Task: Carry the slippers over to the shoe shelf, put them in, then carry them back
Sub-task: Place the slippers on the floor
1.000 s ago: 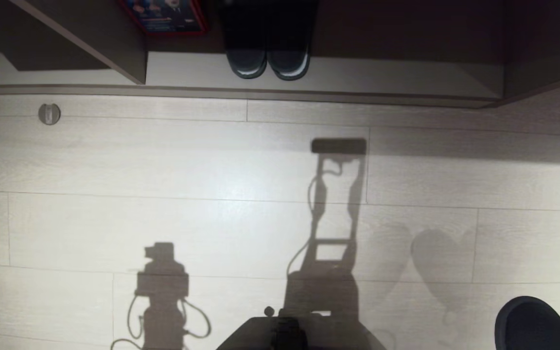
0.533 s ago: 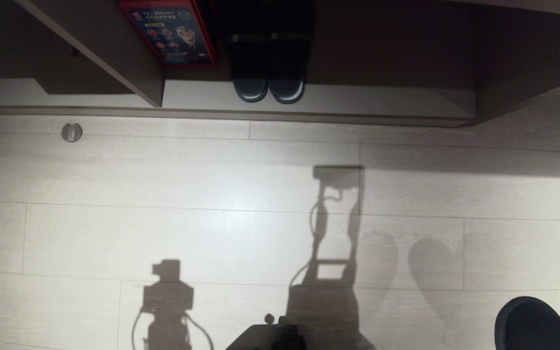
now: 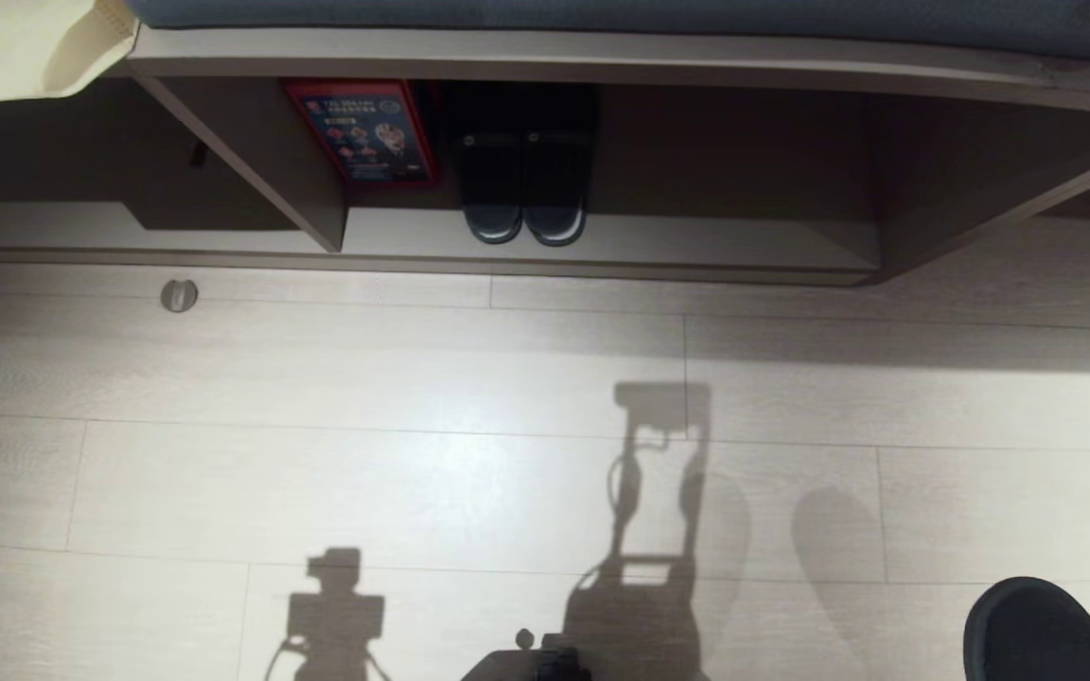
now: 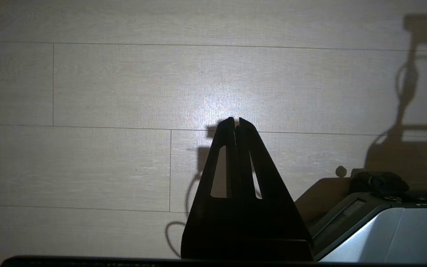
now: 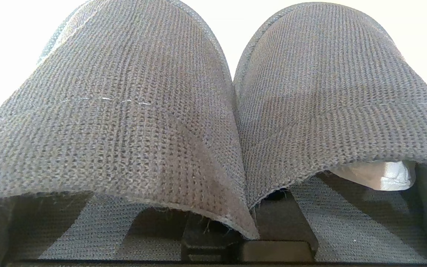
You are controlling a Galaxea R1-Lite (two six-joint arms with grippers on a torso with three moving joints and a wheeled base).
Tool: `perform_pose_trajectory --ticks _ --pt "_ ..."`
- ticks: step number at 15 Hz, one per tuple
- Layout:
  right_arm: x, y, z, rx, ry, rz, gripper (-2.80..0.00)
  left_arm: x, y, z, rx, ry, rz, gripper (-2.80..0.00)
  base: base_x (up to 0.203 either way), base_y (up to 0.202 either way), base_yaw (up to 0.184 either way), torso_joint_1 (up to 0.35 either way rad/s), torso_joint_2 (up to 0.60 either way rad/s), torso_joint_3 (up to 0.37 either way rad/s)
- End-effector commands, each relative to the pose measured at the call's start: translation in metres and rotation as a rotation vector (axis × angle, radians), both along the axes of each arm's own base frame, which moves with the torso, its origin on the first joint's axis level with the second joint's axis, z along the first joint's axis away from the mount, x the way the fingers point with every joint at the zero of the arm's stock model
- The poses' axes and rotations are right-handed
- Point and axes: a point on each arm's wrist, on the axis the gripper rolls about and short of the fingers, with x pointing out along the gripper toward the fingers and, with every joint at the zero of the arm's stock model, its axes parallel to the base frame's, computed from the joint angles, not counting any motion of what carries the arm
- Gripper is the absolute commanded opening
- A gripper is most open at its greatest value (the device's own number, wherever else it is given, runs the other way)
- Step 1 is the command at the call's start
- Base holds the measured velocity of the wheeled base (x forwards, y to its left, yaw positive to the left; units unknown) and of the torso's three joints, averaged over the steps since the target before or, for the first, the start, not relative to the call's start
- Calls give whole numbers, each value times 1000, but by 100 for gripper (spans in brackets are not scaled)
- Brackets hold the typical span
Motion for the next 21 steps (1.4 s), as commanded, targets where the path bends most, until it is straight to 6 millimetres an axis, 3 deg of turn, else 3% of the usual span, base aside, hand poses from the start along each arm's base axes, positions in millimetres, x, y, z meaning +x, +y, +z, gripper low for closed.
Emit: perform_pose_trajectory --ticks 1,21 --pt "0 0 0 -1 0 0 -280 0 0 0 0 2 0 -280 0 0 0 2 -1 194" --pt "0 0 0 -3 -1 3 -280 0 0 0 -2 2 0 -280 0 0 0 3 3 203"
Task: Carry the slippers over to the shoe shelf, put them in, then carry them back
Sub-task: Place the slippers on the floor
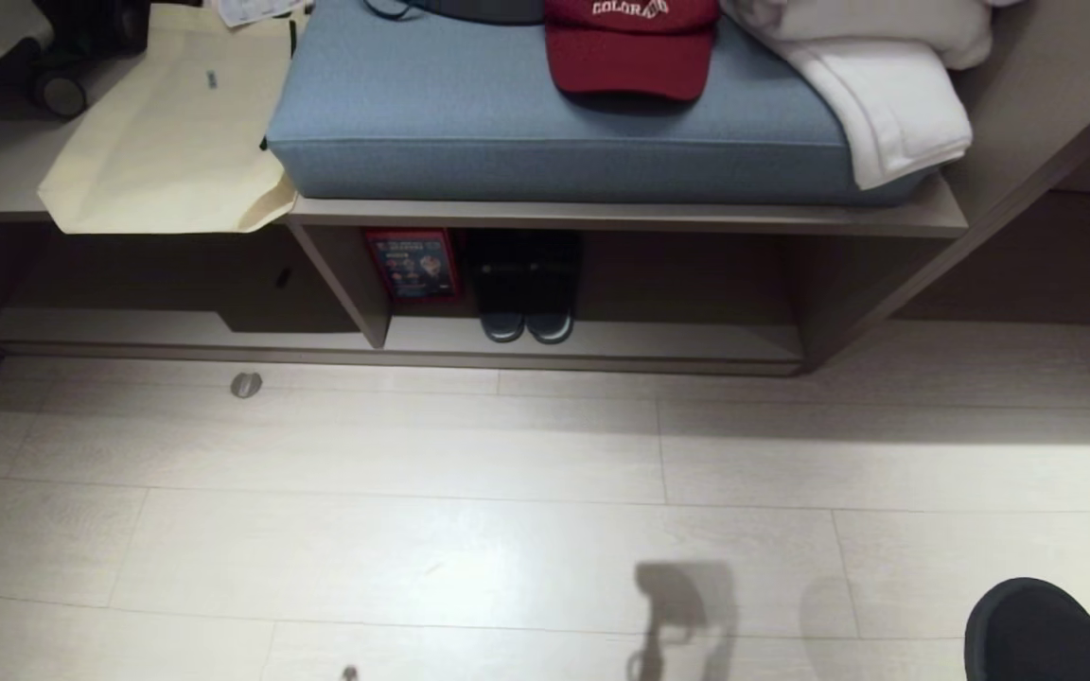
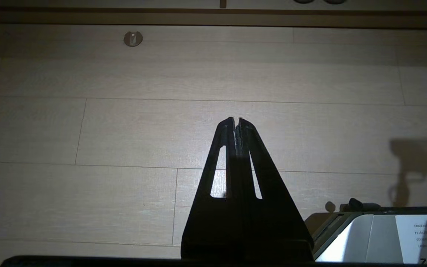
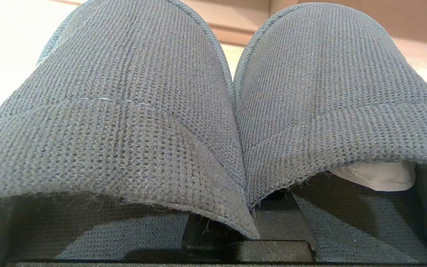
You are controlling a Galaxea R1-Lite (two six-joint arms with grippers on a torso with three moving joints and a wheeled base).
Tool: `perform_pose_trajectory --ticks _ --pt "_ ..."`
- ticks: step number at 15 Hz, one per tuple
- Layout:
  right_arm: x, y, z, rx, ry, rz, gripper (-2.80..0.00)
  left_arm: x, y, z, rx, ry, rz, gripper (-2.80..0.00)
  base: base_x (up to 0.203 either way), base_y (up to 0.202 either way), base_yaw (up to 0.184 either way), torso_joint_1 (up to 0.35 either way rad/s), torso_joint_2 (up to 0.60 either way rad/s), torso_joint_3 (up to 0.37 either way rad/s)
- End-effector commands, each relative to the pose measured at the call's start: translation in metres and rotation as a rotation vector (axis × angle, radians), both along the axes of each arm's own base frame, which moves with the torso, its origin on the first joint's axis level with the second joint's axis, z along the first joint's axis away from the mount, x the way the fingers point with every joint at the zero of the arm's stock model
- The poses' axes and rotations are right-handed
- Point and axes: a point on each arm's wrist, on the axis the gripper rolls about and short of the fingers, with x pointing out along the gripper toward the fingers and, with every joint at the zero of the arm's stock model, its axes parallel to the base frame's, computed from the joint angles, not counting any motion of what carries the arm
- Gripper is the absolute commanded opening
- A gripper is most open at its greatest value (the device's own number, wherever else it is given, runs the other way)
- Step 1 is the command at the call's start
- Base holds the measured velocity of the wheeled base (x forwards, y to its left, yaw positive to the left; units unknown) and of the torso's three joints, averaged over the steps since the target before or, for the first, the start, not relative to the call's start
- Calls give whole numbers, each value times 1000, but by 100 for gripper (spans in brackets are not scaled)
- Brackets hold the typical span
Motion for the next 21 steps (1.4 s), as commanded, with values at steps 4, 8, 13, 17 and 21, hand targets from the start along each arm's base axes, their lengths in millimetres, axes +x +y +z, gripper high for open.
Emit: perform_pose_trajectory --ticks 4,8,13,17,21 --pt "0 0 0 1 0 1 -280 0 0 0 0 3 0 -280 0 0 0 5 1 201" --pt "0 0 0 1 0 1 -280 0 0 0 0 3 0 -280 0 0 0 3 -1 198" --pt "0 0 0 1 0 -1 -280 0 0 0 0 3 0 -280 0 0 0 5 3 206" --pt "0 0 0 -1 0 1 -280 0 0 0 0 3 0 -280 0 0 0 1 -4 200" --pt "0 0 0 1 0 1 -280 0 0 0 0 3 0 -280 0 0 0 0 2 203"
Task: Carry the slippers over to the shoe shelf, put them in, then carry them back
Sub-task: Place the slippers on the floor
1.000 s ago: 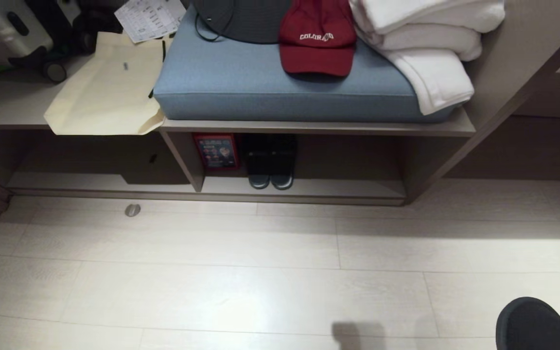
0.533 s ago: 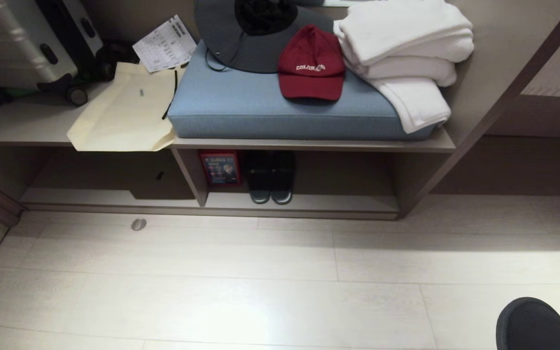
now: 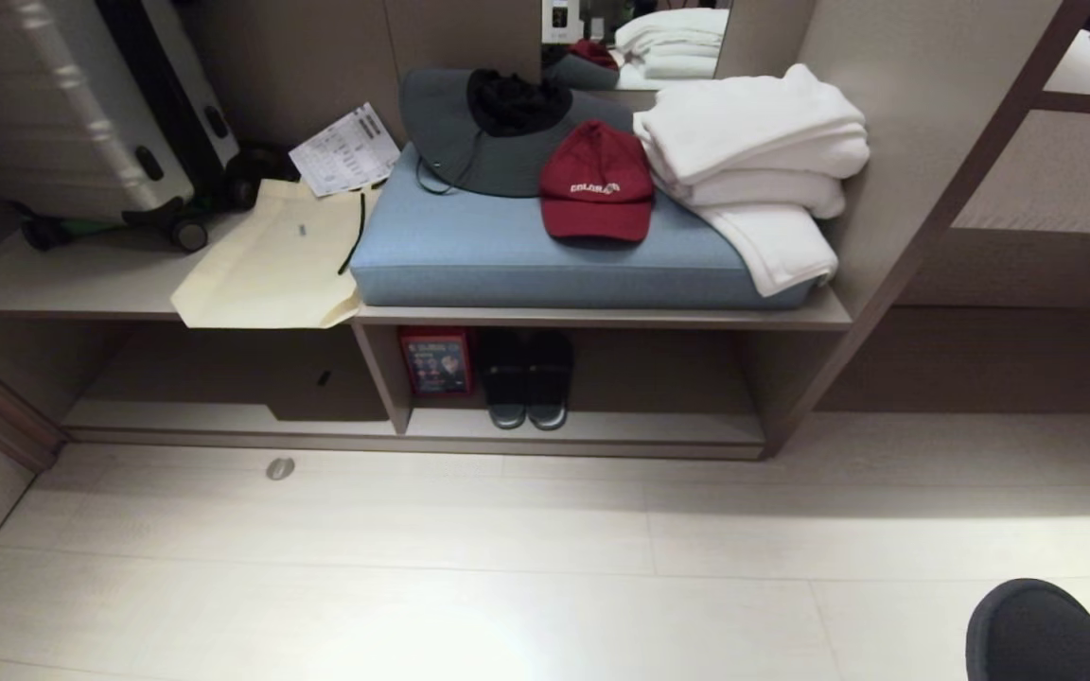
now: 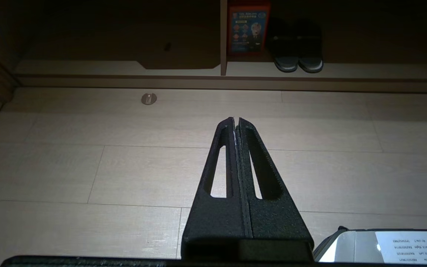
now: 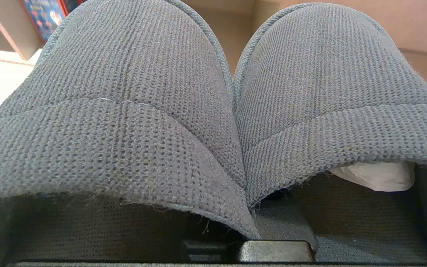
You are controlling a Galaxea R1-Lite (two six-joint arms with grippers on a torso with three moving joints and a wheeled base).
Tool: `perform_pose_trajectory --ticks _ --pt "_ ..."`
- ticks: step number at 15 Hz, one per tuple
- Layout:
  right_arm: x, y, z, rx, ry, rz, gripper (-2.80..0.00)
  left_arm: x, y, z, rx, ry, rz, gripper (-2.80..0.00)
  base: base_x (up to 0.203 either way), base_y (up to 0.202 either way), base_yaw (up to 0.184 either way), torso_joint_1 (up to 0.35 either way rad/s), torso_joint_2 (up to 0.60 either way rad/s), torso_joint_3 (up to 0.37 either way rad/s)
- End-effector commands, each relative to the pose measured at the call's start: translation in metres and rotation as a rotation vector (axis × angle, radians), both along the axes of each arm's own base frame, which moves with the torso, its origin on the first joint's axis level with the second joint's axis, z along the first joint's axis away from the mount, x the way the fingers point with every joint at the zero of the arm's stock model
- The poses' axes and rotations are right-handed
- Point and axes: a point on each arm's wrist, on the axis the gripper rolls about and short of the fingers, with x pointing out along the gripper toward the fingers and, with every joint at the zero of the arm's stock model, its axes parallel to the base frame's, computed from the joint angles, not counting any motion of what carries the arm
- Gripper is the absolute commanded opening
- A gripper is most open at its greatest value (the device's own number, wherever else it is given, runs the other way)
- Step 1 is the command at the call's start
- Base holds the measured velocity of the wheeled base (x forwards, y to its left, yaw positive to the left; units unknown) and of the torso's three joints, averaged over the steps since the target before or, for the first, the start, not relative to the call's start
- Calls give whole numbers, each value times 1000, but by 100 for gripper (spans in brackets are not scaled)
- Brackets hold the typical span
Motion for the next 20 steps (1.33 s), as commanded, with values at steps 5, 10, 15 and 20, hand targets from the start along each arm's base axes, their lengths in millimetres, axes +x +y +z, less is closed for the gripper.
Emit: perform_pose_trajectory --ticks 5,10,15,20 --pt "0 0 0 0 0 0 -280 0 0 0 0 3 0 -280 0 0 0 2 2 201" --pt "0 0 0 0 0 1 -280 0 0 0 0 3 0 -280 0 0 0 2 3 205" --pt "0 0 0 0 0 0 -280 0 0 0 0 3 0 -280 0 0 0 2 2 201" --pt "0 0 0 0 0 0 -280 0 0 0 1 3 0 -280 0 0 0 4 2 160"
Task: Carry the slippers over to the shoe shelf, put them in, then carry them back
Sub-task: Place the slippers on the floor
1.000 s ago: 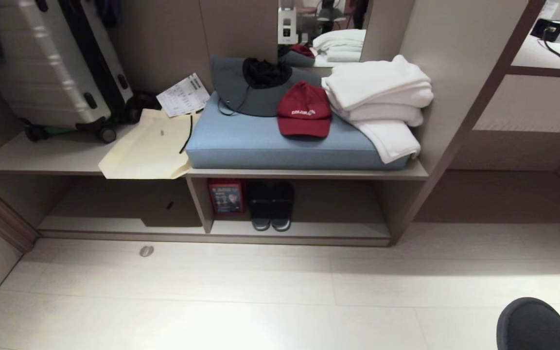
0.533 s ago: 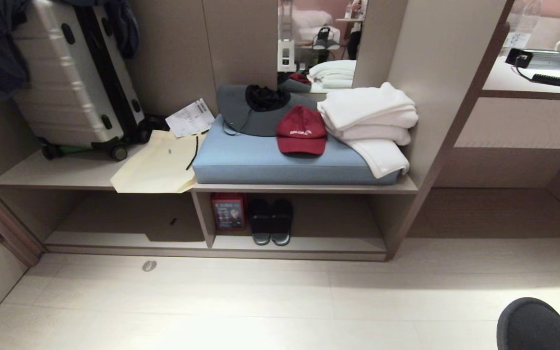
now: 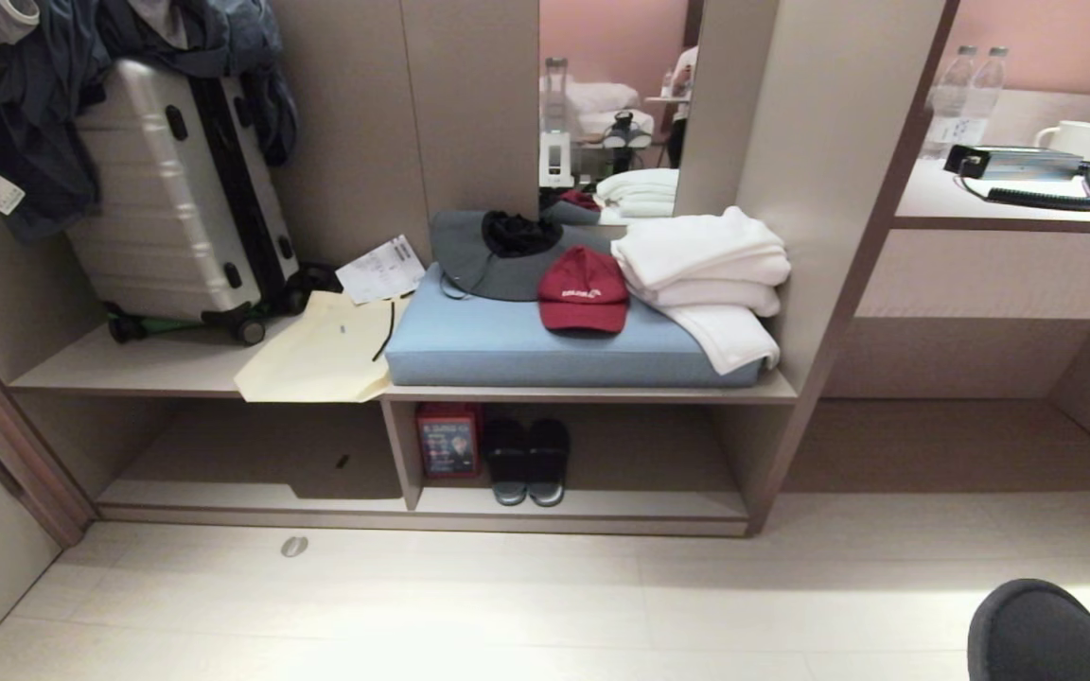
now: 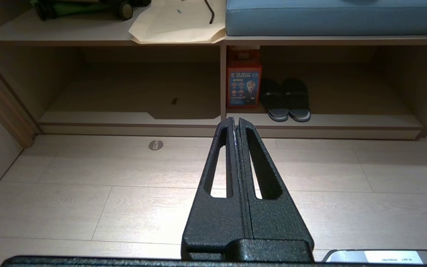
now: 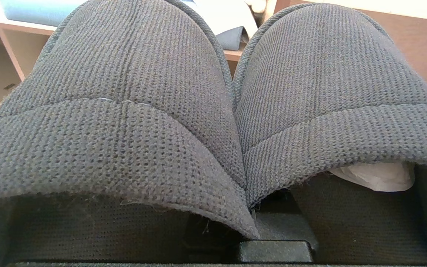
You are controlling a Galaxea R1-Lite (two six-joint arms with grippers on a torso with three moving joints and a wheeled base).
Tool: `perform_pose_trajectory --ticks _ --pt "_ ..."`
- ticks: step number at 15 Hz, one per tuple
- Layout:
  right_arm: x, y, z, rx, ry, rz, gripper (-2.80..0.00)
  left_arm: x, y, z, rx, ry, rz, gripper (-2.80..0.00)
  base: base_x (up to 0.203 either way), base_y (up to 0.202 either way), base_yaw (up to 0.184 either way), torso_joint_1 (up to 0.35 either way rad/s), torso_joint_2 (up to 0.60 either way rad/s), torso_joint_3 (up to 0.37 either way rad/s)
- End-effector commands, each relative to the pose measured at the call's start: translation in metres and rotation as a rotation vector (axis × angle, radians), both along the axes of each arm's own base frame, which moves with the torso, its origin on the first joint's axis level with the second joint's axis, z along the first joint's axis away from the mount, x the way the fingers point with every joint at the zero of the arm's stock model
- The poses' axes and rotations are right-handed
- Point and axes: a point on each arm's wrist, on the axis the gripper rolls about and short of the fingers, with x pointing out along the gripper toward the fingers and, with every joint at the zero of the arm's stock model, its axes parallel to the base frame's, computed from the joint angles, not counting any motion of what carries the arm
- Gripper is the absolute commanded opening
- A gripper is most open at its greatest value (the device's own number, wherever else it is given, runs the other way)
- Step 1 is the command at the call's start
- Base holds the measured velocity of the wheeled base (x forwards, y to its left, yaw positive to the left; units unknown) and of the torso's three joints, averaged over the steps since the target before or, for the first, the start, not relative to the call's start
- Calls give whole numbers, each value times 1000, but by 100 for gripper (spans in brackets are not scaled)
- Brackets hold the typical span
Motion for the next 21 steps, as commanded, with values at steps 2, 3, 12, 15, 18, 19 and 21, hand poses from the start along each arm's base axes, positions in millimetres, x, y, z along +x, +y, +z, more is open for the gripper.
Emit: perform_pose_trajectory --ticks 2,3,12,15,18,19,21 --pt "0 0 0 -1 0 1 -280 0 0 0 2 3 0 -280 0 0 0 0 3 41" --pt "0 0 0 -1 0 1 -280 0 0 0 2 3 0 -280 0 0 0 0 0 0" --pt "0 0 0 1 -2 -3 -280 0 0 0 5 4 0 -280 -1 -23 -1 1 0 1" --pt "0 0 0 2 -2 -3 -280 0 0 0 3 4 0 -280 0 -199 0 2 1 1" --pt "0 0 0 2 -2 -3 -280 0 0 0 4 4 0 -280 0 -199 2 1 1 -1" --pt "0 0 0 2 -2 -3 -280 0 0 0 3 4 0 -280 0 -195 6 -1 -4 2" --pt "0 0 0 2 0 -3 -280 0 0 0 4 4 0 -280 0 -197 4 2 -2 0"
